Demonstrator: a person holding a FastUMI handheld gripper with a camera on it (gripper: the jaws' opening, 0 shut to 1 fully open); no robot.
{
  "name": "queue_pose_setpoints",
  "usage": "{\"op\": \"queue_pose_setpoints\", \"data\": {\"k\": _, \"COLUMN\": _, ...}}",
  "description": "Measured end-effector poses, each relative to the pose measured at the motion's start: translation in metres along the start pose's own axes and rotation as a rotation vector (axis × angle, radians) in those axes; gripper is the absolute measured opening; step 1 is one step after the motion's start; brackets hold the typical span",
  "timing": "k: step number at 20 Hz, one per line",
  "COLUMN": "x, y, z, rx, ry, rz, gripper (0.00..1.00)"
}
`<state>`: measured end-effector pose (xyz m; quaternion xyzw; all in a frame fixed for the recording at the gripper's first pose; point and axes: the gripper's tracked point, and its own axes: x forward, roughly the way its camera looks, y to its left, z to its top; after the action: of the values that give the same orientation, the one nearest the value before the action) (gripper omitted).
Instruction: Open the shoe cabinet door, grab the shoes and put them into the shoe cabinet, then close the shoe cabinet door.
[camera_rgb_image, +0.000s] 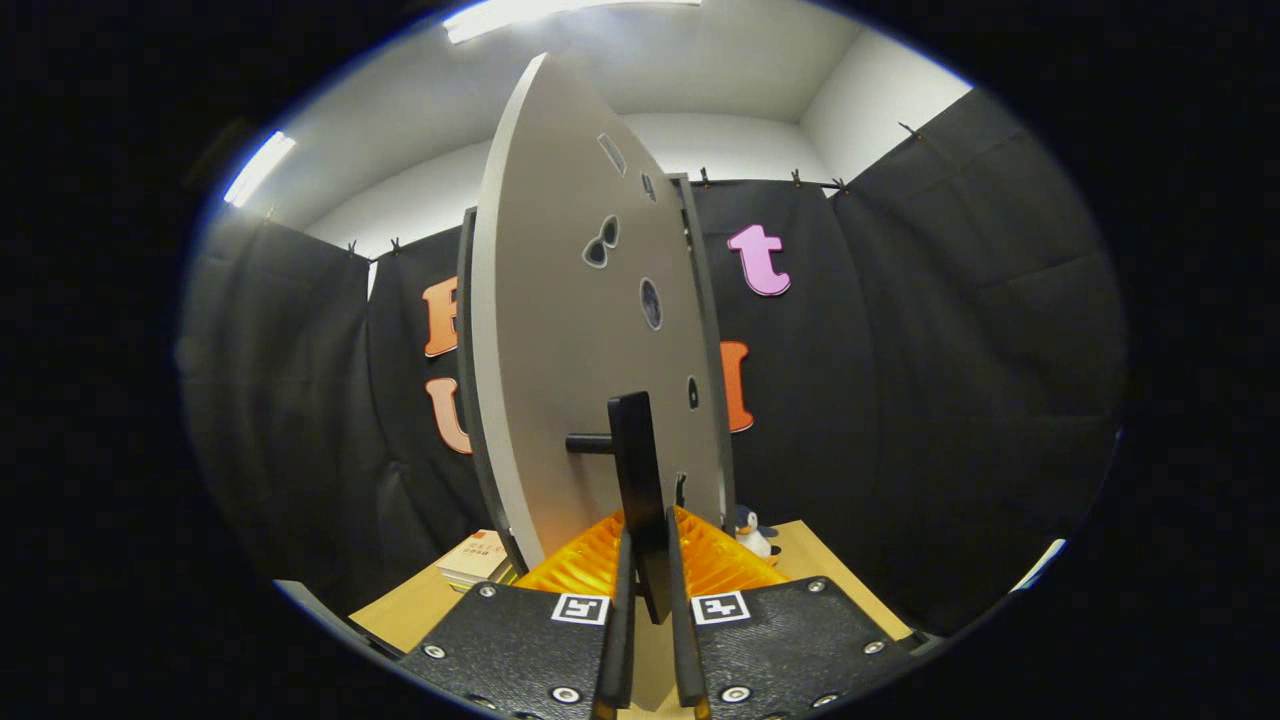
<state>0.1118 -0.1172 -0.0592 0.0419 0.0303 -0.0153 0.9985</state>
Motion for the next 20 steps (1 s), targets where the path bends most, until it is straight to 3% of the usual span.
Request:
{"op": "queue_pose_setpoints", "data": {"k": 5, "x": -0.003, "y": -0.071, "z": 0.003, "rx": 0.015, "ry": -0.005, "rz": -0.081, "gripper": 0.15}}
{"op": "queue_pose_setpoints", "data": {"k": 6, "x": -0.004, "y": -0.078, "z": 0.006, "rx": 0.012, "ry": -0.007, "rz": -0.085, "gripper": 0.1}}
{"op": "queue_pose_setpoints", "data": {"k": 11, "x": 0.007, "y": -0.101, "z": 0.002, "rx": 0.038, "ry": 0.02, "rz": 0.027, "gripper": 0.08}}
{"op": "queue_pose_setpoints", "data": {"k": 14, "x": 0.009, "y": -0.117, "z": 0.003, "rx": 0.057, "ry": 0.03, "rz": 0.033, "gripper": 0.08}}
{"op": "queue_pose_setpoints", "data": {"k": 18, "x": -0.003, "y": -0.113, "z": 0.004, "rx": -0.006, "ry": 0.033, "rz": 0.046, "gripper": 0.08}}
{"op": "queue_pose_setpoints", "data": {"k": 20, "x": -0.011, "y": -0.12, "z": 0.005, "rx": 0.0, "ry": 0.043, "rz": 0.019, "gripper": 0.08}}
